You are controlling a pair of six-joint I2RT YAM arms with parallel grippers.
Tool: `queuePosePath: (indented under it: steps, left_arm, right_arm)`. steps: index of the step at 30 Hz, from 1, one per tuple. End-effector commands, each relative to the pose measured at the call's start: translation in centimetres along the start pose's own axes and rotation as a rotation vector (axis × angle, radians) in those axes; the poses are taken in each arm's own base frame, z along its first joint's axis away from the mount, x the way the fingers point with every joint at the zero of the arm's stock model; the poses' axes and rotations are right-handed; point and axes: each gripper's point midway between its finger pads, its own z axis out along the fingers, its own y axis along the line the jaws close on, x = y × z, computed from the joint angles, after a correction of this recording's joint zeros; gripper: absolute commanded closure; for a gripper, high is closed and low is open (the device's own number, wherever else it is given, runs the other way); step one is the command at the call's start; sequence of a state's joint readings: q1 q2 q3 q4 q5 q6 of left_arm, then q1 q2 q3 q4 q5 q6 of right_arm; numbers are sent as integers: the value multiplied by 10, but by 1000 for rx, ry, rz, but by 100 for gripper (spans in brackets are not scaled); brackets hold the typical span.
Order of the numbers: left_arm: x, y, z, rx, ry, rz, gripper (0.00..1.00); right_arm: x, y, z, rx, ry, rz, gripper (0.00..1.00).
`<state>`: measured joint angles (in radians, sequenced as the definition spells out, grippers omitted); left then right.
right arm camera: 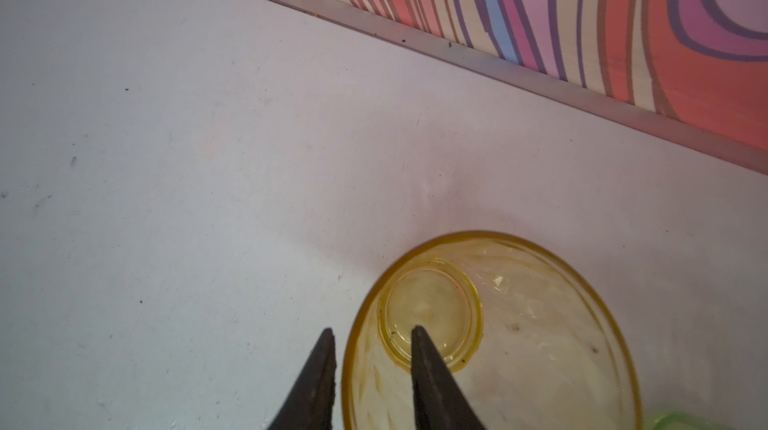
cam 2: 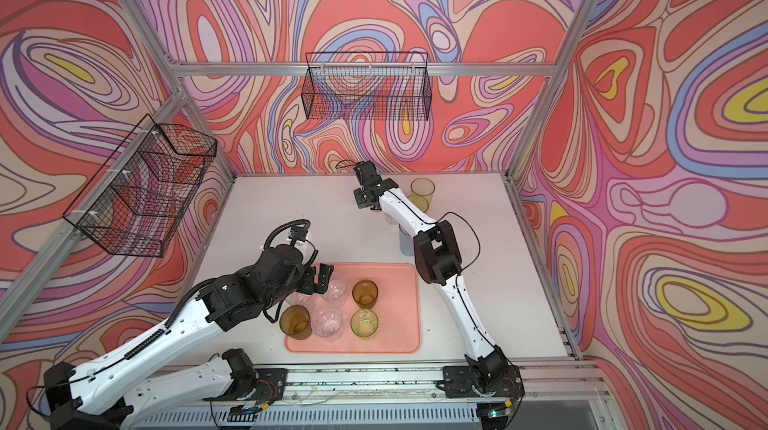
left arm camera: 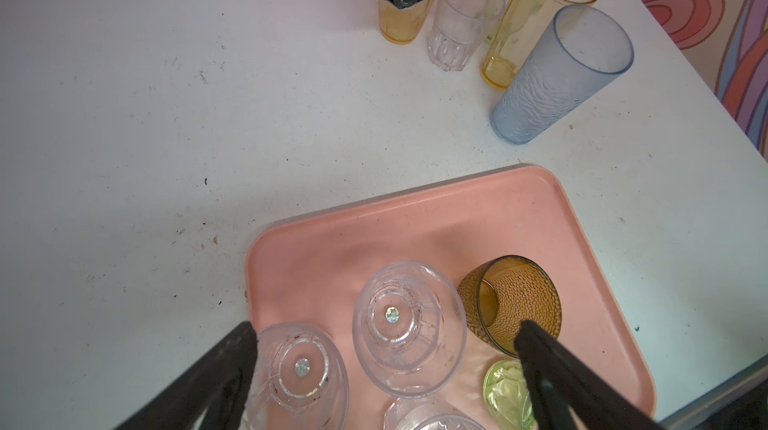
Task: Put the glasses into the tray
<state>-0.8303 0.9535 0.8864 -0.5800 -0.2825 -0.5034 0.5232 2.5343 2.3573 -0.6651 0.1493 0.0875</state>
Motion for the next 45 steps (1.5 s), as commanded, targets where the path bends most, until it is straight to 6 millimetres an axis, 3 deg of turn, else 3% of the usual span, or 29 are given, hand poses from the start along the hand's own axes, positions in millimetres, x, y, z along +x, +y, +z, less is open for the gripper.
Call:
queuePosePath:
  steps: [1, 13, 26, 37, 45]
  left_arm:
    - [3, 9, -2, -32, -5, -15, 0]
    - [4, 12, -5, -34, -8, -29, 0]
    - [-1, 14, -14, -35, -24, -24, 0]
    - [-3, 14, -21, -24, -26, -16, 0]
    - [-5, 14, -23, -21, -37, -16, 0]
  right_arm:
    - [2, -2, 6, 5, 6, 0, 72]
    - [-2, -1, 2, -4, -1, 5, 83]
    - [-17, 4, -19, -50, -43, 29, 100]
    - [-24, 16, -36, -119, -68, 63, 100]
    - [-39, 32, -66, -166, -106, 67, 100]
